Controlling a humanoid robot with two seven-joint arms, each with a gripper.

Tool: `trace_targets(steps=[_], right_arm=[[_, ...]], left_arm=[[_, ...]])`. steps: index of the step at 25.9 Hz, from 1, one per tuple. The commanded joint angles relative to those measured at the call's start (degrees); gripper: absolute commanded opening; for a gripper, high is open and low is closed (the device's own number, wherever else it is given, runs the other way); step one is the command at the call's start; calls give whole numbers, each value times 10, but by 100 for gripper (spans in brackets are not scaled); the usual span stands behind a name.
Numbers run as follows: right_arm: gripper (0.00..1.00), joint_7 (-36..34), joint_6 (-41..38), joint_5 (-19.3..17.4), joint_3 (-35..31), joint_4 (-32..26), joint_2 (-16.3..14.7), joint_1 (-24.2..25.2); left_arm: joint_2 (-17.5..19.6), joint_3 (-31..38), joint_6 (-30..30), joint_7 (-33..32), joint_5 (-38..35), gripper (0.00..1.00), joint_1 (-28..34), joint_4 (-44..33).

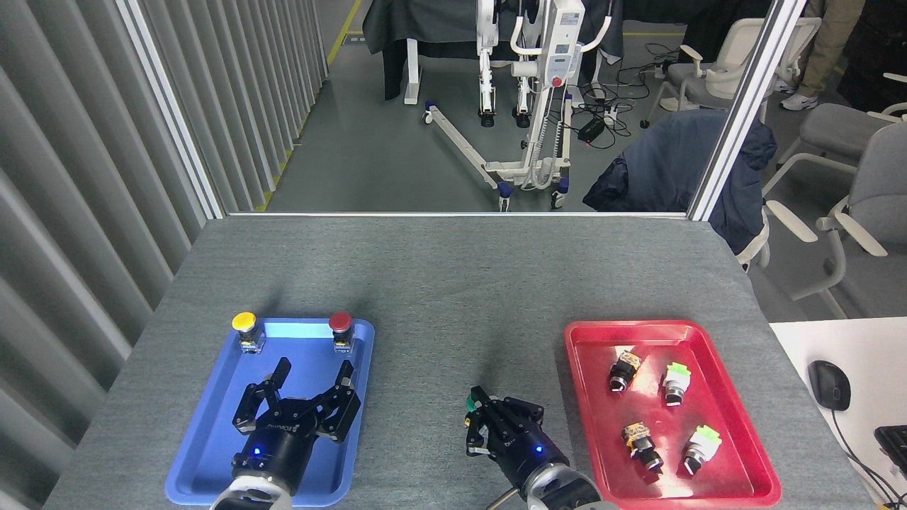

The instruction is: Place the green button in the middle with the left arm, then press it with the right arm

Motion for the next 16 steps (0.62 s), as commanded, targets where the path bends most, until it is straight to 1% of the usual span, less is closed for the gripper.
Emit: trace_targets(steps=[1,3,5,6,8,10,12,14,15,16], right_arm=[[0,8,0,-7,-7,3,6,-2],[0,-12,6,-16,-15,-7,26,-7],[0,-57,36,-44,-45,-16,48,-12],[4,-76,57,-54,-51,-17,57,-15],[13,-88,89,-57,-52,-24,65,-22],[27,-89,101,-59,-57,-40,63,-26],[36,-89,106,-59,-59,-48,57,-29],[47,-88,117,-56,-61,-52,43,-30],[62,-86,129,-56,-61,-62,30,-30],[100,-86,144,-55,-61,-79,11,-30]], left_arm=[[1,0,17,0,-1,98,1,0],[1,0,17,-2,-2,98,0,0],[2,0,18,-2,-5,98,0,1],[2,0,18,-2,-5,98,0,4],[4,0,18,0,-5,98,2,7],[3,0,13,2,-4,98,6,7],[3,1,11,6,-3,98,6,4],[5,1,9,8,-3,98,4,2],[5,1,8,8,-3,98,3,0],[5,1,6,9,-3,98,2,0]])
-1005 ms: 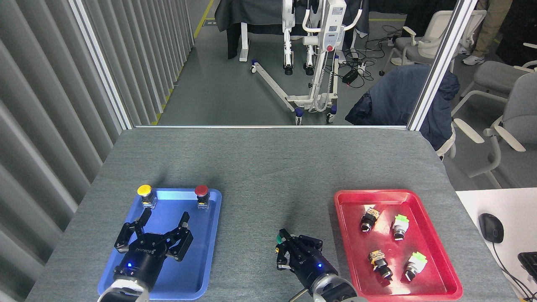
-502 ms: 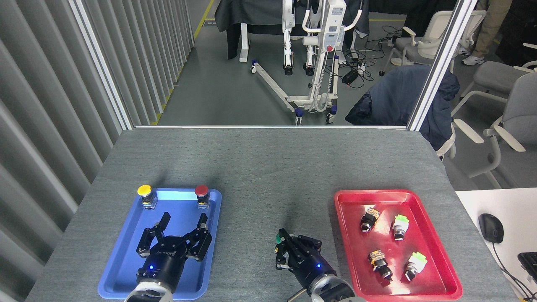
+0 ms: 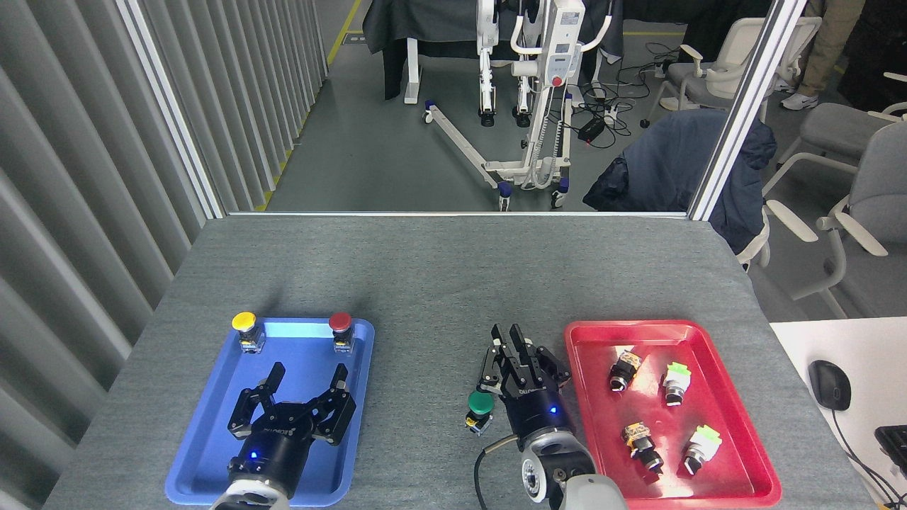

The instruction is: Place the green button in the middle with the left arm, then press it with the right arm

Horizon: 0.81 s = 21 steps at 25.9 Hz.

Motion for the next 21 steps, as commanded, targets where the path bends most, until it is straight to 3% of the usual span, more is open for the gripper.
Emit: trace_targets(steps=[1,5,10,13,18,21], right_arm=[[100,4,38,0,-1,-44,-48,0],[100,14,77,2,-2,-96,-86,14],[100,120,143,7,-2,-145,-105,25],[100,114,137,11,-2,-158,-124,53],[100,61,130,11,-3,-193,-125,105],[100,55,129,8,-11,-203,-124,111]], left_arm=[[2,0,-4,7,0,98,-3,-3],[5,-1,-4,10,0,98,1,-1],[6,-1,-2,6,-1,98,-1,3],[6,-1,3,5,-1,98,-5,4],[1,0,4,10,-1,98,-6,-9],[7,0,2,11,-1,98,-5,-13]])
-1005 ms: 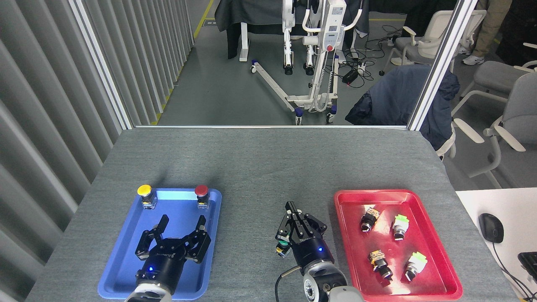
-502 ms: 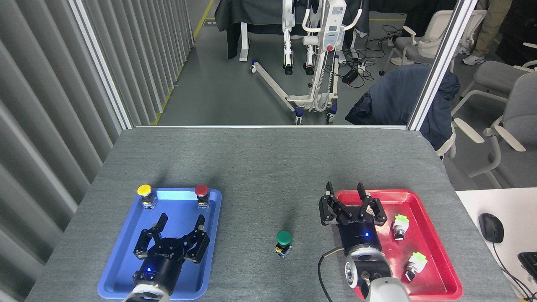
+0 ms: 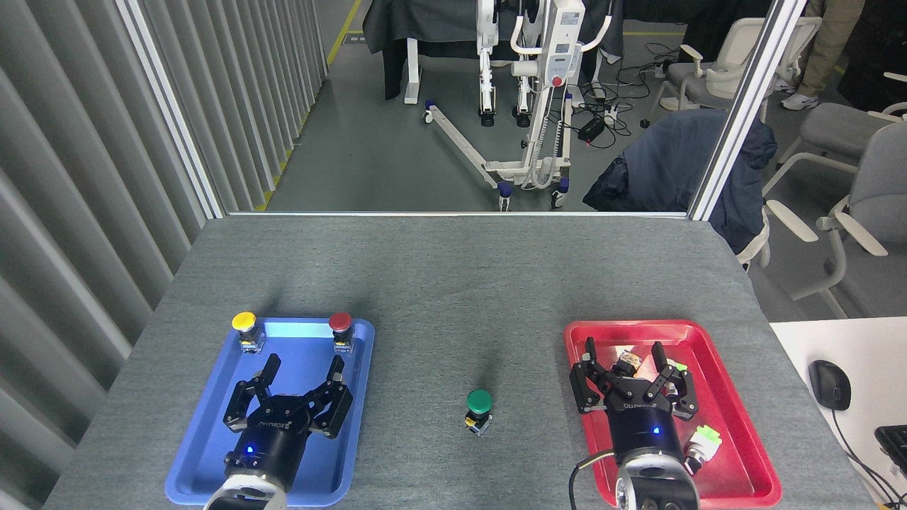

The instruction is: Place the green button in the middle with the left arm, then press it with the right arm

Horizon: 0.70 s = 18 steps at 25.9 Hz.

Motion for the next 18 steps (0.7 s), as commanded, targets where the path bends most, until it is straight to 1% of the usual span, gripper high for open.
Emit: trace_targets(steps=[1,5,7,8,12,14,18], right_arm=[[100,-10,-7,-4,-12,-13,-1,12],[100,-8,-49,-4,-50,-13,2,14],[100,-8,-67,-4,-53,-12,-4,23],[100,-8,-74,-3,-57,-12,1,23],[100,-12,-84,-3,-83,-15,5,22],[100,-13,-104,-2,-89,-17,4,22],[100,-13,-104,-2,-93,-18,3,21]], left_arm=[[3,0,-3,1,1,98,-1,-4],[3,2,-2,1,2,98,0,-8],[4,2,-2,1,2,98,1,-8],[4,2,-1,1,2,98,2,-8],[4,2,-5,1,2,98,6,-9],[4,3,-5,1,2,98,5,-9],[11,4,-5,1,2,98,5,-8]])
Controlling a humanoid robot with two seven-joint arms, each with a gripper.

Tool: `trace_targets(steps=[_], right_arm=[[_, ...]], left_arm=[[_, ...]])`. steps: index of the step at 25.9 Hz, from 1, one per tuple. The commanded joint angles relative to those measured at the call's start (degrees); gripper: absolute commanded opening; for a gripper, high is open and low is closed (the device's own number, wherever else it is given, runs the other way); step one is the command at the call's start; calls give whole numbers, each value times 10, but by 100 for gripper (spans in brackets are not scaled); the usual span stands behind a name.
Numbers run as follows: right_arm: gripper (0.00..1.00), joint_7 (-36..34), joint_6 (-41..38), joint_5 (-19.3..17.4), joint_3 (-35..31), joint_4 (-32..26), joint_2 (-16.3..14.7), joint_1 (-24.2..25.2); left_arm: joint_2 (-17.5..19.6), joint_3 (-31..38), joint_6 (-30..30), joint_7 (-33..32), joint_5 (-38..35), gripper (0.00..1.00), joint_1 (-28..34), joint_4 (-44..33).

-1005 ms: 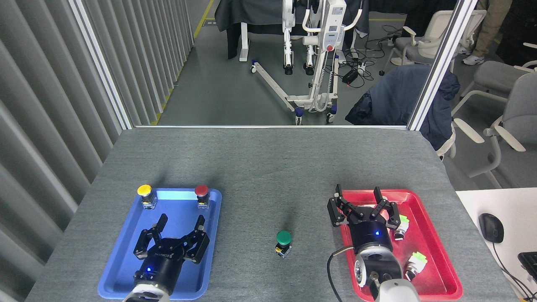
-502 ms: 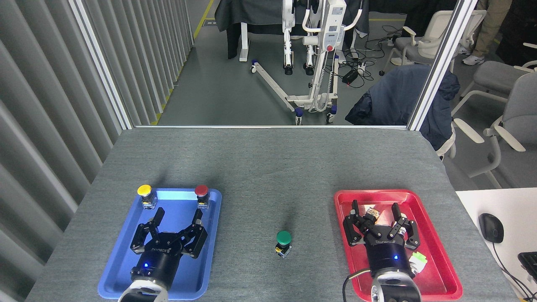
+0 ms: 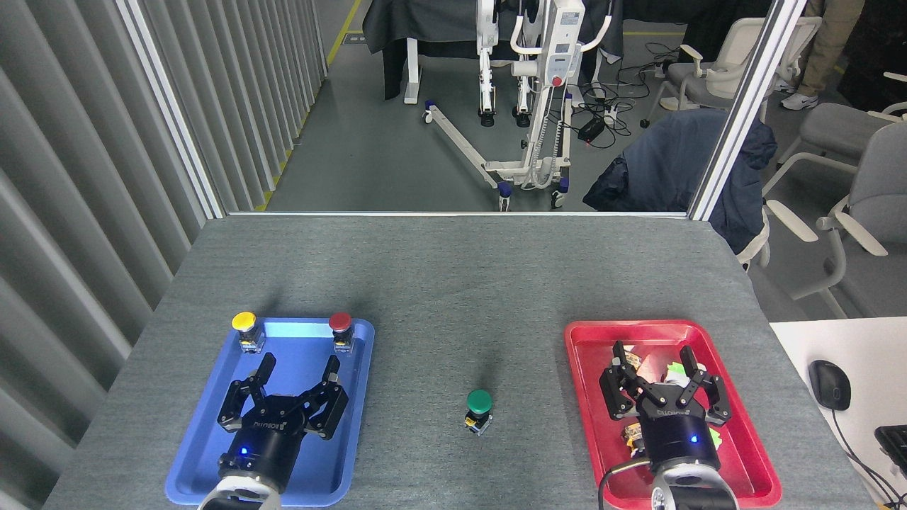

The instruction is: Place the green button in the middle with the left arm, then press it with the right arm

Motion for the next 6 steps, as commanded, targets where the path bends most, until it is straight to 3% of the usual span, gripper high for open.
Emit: trace_targets(steps=[1,6], right_arm=[[100,-2,-3,0,-5,-1,-1,-1],[100,-3,-3,-1,-6,-1,-4,-1]], left_arm=[[5,2,0,0,0,98,0,0],[5,2,2,0,0,98,-4,0]])
